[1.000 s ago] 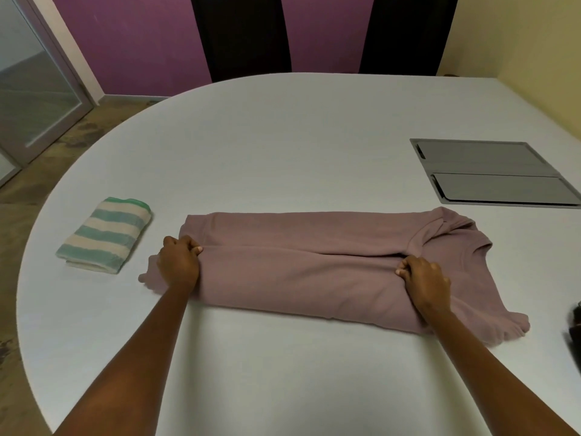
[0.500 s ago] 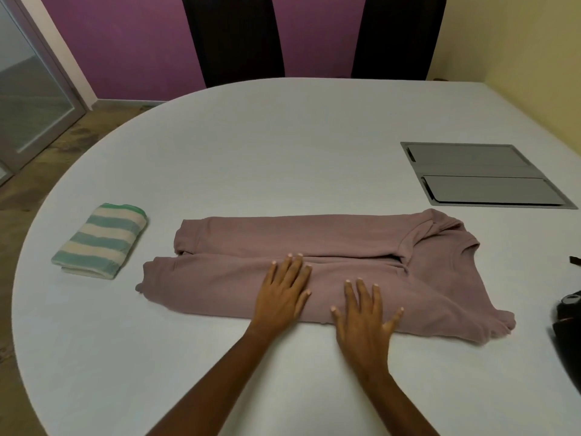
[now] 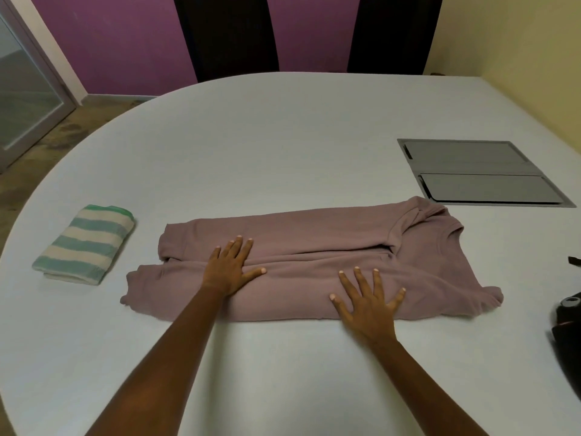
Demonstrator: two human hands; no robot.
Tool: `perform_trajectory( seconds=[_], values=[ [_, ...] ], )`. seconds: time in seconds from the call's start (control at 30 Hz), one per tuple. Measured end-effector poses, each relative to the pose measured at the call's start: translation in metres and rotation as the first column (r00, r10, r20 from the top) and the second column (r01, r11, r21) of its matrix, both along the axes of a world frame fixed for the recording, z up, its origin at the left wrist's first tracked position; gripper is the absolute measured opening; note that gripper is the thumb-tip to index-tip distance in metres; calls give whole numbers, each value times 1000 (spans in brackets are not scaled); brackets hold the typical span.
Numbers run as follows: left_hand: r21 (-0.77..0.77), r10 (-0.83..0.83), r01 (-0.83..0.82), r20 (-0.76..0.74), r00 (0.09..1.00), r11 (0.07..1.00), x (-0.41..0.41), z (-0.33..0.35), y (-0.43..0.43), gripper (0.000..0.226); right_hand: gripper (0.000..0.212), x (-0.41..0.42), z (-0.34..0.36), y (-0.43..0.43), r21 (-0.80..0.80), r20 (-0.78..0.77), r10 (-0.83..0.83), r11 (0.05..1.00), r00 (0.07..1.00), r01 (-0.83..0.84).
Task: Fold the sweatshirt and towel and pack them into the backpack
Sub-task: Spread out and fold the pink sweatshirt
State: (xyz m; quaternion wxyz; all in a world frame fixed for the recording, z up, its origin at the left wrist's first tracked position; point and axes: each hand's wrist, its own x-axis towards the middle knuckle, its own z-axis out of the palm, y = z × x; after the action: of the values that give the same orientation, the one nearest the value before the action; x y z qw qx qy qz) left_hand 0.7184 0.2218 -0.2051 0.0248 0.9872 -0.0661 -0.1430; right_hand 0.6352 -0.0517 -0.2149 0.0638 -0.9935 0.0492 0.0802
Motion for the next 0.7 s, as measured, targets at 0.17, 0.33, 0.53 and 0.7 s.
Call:
perform_trajectory(
  seconds=[0.17, 0.33, 0.53, 0.7],
  values=[
    [-66, 121, -117, 69, 990, 991, -16, -11, 5, 142, 97, 24, 0, -7, -19, 45, 161, 987, 986, -160],
    [29, 200, -204, 109, 974, 979, -37, -9, 5, 136, 105, 51, 16, -9, -105, -97, 280, 951, 955, -290],
    [243, 195, -211, 87, 977, 947, -50, 1, -11, 76, 53, 72, 16, 15, -205, -38, 157, 965, 987, -161],
    [262, 161, -155, -2, 987, 953, -56, 8, -39, 77, 53, 73, 31, 31, -89, 146, 95, 993, 985, -82]
  ],
)
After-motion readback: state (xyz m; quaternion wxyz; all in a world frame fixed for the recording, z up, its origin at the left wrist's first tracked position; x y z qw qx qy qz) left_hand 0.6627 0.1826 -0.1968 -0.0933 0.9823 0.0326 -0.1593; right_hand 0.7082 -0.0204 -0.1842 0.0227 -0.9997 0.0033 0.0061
